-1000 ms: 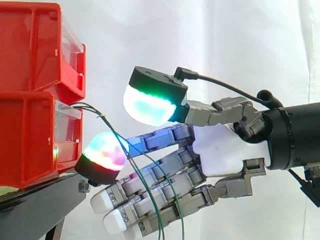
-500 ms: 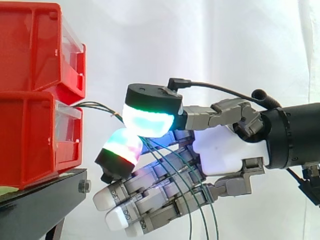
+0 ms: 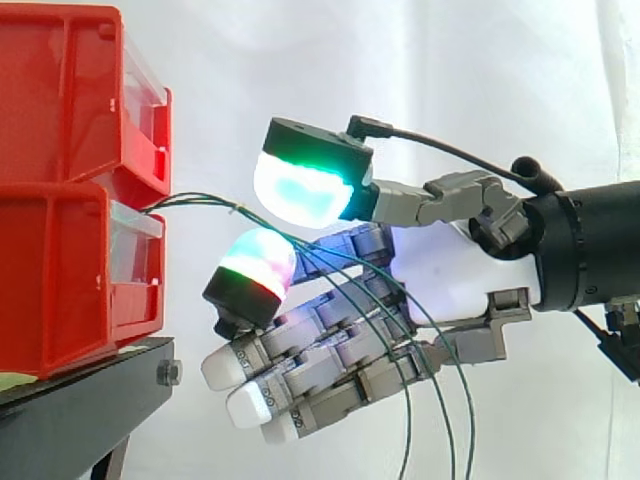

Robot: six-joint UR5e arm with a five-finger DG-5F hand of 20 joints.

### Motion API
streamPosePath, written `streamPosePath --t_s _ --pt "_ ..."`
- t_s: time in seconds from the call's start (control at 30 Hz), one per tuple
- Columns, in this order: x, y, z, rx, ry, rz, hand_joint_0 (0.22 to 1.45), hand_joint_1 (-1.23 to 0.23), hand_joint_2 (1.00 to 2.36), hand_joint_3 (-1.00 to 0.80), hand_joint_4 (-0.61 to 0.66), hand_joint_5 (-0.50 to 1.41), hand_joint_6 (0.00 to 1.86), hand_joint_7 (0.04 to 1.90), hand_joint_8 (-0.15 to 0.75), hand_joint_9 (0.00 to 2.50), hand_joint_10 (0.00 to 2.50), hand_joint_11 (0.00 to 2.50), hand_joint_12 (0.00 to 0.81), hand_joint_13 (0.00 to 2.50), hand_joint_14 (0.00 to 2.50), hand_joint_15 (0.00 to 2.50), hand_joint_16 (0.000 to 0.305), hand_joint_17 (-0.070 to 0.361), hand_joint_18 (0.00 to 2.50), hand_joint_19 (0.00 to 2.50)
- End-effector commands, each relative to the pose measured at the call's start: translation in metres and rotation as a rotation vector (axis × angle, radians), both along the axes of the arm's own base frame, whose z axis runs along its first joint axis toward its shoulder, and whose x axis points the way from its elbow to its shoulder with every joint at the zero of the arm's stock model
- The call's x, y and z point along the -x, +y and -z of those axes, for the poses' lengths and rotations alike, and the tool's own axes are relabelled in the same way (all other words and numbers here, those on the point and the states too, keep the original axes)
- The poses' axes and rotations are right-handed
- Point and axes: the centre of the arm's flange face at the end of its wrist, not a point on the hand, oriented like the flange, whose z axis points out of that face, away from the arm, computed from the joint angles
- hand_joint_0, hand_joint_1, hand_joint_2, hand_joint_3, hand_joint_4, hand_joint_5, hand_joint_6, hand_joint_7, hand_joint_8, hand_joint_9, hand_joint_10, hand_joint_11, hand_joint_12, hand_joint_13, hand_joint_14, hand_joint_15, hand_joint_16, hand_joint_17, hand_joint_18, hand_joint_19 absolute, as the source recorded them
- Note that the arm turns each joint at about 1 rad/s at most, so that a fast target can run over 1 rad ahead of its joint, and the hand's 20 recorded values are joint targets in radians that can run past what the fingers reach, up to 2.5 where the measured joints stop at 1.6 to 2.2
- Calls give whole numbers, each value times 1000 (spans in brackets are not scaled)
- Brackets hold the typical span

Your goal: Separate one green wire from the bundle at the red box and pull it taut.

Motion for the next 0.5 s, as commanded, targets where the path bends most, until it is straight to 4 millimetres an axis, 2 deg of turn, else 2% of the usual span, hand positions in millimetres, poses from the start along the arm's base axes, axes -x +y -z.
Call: streamPosePath --t_s 0.0,0.03,0.1,0.33,0.47 --pt "2 -2 -4 9 26 18 512 -596 1000 -500 246 -124 556 1326 330 713 4 139 400 666 6 183 42 96 429 241" --pt "2 -2 -5 11 30 22 512 -594 1000 -500 245 -117 514 1384 332 712 4 138 401 665 5 183 43 96 428 241" --pt "4 -4 -3 17 47 39 512 -593 1000 -500 247 -115 500 1369 330 711 4 135 402 662 6 189 43 97 427 238" --pt "18 -3 33 42 130 102 513 -584 1000 -500 249 -118 501 1304 328 707 4 128 403 658 5 186 43 98 424 250" --pt "18 -4 34 45 133 109 513 -582 1000 -500 247 -119 501 1301 329 706 4 139 403 657 6 186 44 98 423 250"
